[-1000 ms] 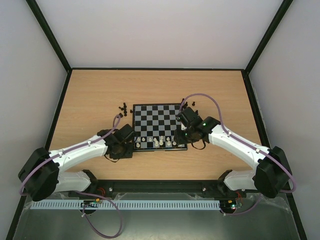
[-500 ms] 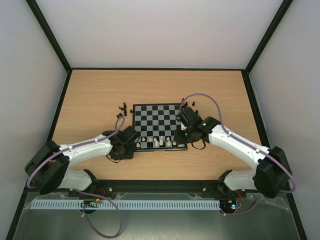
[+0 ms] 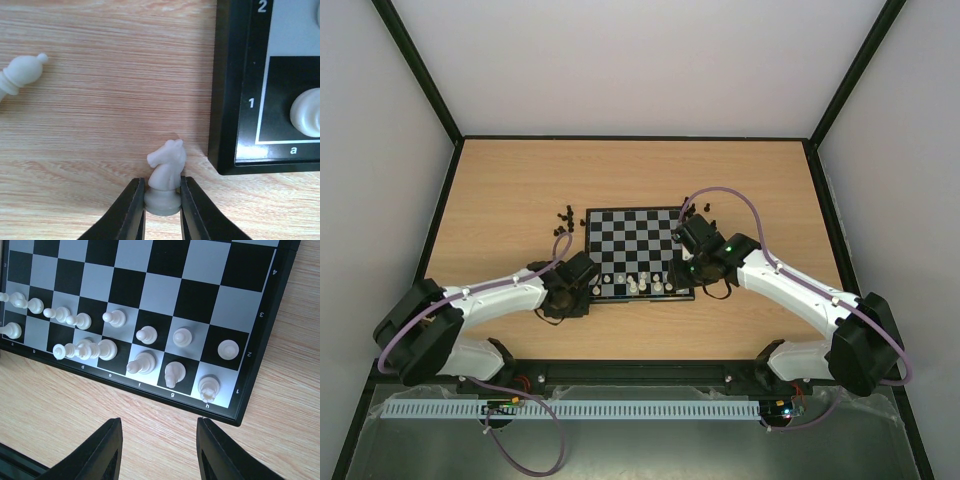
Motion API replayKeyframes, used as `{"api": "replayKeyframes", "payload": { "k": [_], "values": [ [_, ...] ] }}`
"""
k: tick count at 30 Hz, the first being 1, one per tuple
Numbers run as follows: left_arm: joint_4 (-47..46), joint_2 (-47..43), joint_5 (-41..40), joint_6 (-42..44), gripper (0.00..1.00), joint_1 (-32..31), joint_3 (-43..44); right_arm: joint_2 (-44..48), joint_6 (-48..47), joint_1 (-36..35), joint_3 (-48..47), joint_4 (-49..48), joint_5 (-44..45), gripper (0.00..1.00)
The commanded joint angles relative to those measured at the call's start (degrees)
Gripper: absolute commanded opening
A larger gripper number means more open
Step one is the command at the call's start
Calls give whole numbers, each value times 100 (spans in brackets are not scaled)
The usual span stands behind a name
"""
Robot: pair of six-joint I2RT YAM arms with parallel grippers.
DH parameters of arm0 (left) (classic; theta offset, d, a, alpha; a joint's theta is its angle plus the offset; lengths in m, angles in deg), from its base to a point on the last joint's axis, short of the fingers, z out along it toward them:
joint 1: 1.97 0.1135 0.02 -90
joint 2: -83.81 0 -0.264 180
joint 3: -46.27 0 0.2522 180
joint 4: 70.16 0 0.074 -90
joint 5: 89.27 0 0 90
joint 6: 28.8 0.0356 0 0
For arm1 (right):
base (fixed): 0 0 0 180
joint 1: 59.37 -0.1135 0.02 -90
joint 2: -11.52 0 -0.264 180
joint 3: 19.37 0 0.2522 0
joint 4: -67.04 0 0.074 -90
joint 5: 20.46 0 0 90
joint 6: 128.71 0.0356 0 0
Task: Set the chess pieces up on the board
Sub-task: Pick up the chess piece at the center of the board, then place the chess piece on the chessboard.
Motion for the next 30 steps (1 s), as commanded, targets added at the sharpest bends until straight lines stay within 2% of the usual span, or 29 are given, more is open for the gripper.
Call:
{"api": "replayKeyframes", "payload": {
  "k": [1, 10, 14, 20, 25, 30],
  "values": [
    [154, -122, -10, -84, 15, -33, -126, 38, -53, 28, 79, 111, 15, 41],
    [1007, -1185, -484, -407, 10, -740, 249, 5, -37, 30, 31, 126, -43, 41],
    [1080, -1720, -889, -361, 8, -1578, 360, 65, -37, 40, -17, 113, -517, 42],
    [1226, -2185, -1550, -586, 7, -3048, 723, 328, -5, 65, -179, -6, -2193, 42],
    [1483, -1866, -2213, -670, 7, -4133, 1267, 473, 290, 65, -85, -470, -4218, 43],
    [1827, -1490, -2637, -674, 8, -4993, 1756, 555, 555, 69, 150, -884, -5649, 44]
  ]
}}
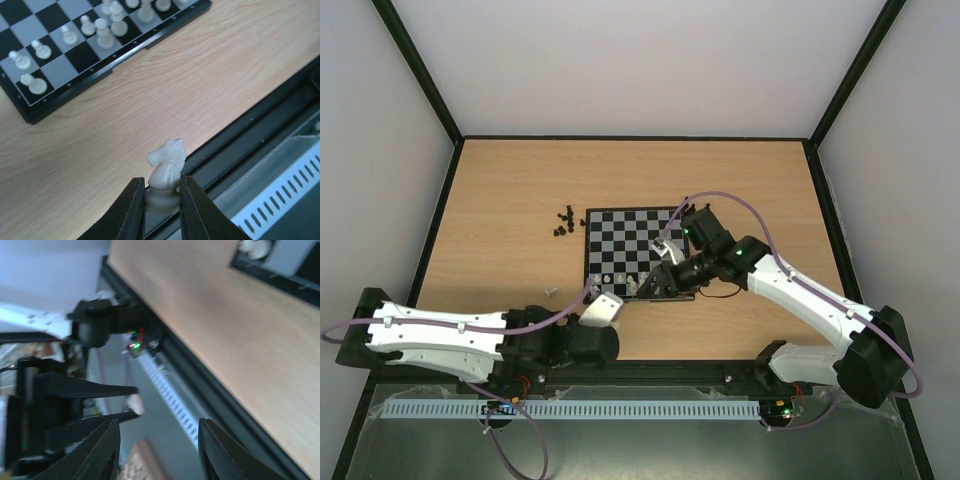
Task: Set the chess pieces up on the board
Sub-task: Place the chess piece on the chessboard.
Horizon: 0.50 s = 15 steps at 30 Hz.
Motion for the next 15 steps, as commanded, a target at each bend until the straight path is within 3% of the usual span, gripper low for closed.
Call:
{"api": "replayKeyframes", "payload": {
  "k": [1, 7, 15],
  "values": [
    [514, 288, -687, -59, 8, -635, 454, 131, 283, 9, 164, -297, -1858, 44],
    [448, 481, -892, 155, 8, -919, 786, 252, 553, -24, 589, -642, -2435, 45],
    [274, 481, -1020, 326, 8, -939, 837, 248, 682, -245, 747, -719, -2464, 44]
  ]
}}
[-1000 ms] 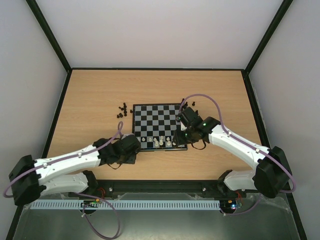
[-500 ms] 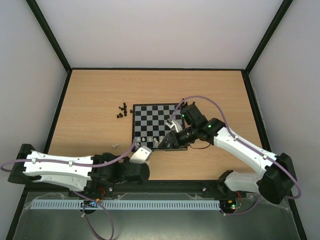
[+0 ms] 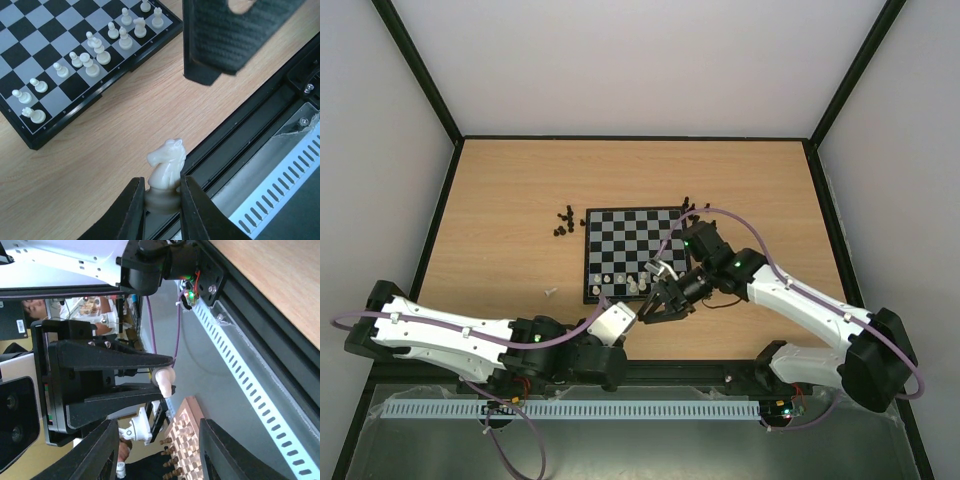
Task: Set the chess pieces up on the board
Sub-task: Place the chess piece on the chessboard.
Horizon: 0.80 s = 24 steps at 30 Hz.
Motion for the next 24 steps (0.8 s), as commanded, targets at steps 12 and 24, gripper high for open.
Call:
{"api": "replayKeyframes", "payload": {
  "k": [12, 24],
  "values": [
    [-322, -14, -337, 337, 8, -63, 243, -400, -101, -425, -280, 53, -268, 34],
    [-441, -50, -343, 387, 8, -66, 189, -665, -166, -480, -483, 57, -263, 26]
  ]
}}
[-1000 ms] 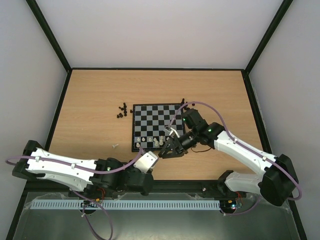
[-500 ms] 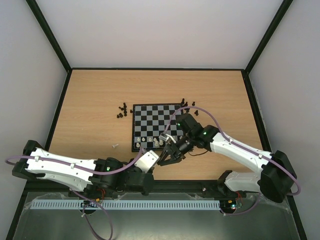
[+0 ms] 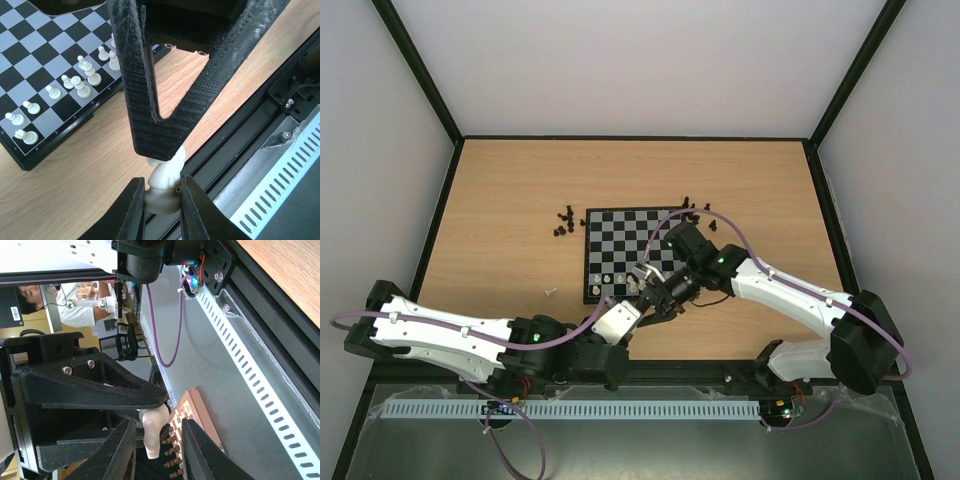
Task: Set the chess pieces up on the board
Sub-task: Place the chess piece on the chessboard.
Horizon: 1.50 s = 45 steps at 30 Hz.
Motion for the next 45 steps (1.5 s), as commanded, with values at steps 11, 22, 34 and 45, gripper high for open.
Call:
{"api": "replayKeyframes", "payload": {
  "k": [11, 22, 34, 45],
  "values": [
    [-124, -211, -269, -113, 10, -32, -116, -24, -102, -118, -162, 158, -124, 18],
    [-169, -318, -221, -206, 24, 170, -244, 38, 9, -140, -218, 71, 78, 6],
    [110, -1061, -580, -803, 60, 358, -314, -65, -174, -144, -756, 753, 2120, 2],
    [208, -2012, -586, -1322, 97, 3080, -575, -688, -91, -527, -1783, 1828, 5991, 1]
  ]
}}
